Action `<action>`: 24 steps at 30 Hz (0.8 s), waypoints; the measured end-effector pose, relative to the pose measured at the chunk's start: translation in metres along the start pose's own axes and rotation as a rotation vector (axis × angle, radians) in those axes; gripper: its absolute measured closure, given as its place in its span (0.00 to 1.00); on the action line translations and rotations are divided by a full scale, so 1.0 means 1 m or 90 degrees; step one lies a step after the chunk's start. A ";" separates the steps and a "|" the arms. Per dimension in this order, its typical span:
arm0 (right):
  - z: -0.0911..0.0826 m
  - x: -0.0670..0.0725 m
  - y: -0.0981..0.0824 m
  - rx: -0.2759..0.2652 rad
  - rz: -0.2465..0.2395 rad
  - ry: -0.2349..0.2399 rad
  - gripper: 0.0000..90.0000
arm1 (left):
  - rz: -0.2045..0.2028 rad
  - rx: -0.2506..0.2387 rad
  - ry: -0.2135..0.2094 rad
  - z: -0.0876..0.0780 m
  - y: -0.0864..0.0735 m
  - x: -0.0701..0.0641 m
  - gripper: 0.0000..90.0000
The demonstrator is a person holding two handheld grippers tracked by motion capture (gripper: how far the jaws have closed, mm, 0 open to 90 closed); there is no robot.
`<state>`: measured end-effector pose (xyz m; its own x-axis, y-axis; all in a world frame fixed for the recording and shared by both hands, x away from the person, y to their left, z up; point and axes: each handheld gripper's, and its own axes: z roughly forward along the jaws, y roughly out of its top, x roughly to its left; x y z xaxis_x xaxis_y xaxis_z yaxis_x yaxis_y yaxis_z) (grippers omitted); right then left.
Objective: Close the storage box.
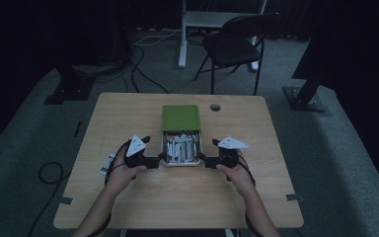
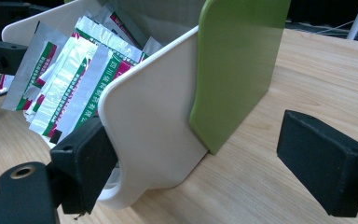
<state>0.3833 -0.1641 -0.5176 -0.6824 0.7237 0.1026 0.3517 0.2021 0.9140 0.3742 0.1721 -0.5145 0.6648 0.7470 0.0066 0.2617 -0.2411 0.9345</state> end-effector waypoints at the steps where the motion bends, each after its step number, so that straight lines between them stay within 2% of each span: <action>1: 0.000 0.000 0.000 -0.001 0.002 -0.001 0.15 | 0.003 0.001 0.000 0.000 0.001 0.000 0.11; 11: 0.004 -0.003 0.005 -0.008 0.009 -0.015 0.15 | 0.009 0.000 0.012 0.003 0.006 0.003 0.11; 15: 0.005 -0.004 0.006 -0.008 0.010 -0.023 0.15 | -0.004 0.004 0.006 0.005 0.007 0.004 0.11; 24: 0.008 -0.006 0.009 -0.004 0.009 -0.027 0.15 | 0.000 0.007 0.013 0.008 0.009 0.007 0.11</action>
<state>0.3960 -0.1617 -0.5132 -0.6498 0.7536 0.0996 0.3579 0.1877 0.9147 0.3867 0.1704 -0.5088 0.6506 0.7593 0.0137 0.2696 -0.2478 0.9305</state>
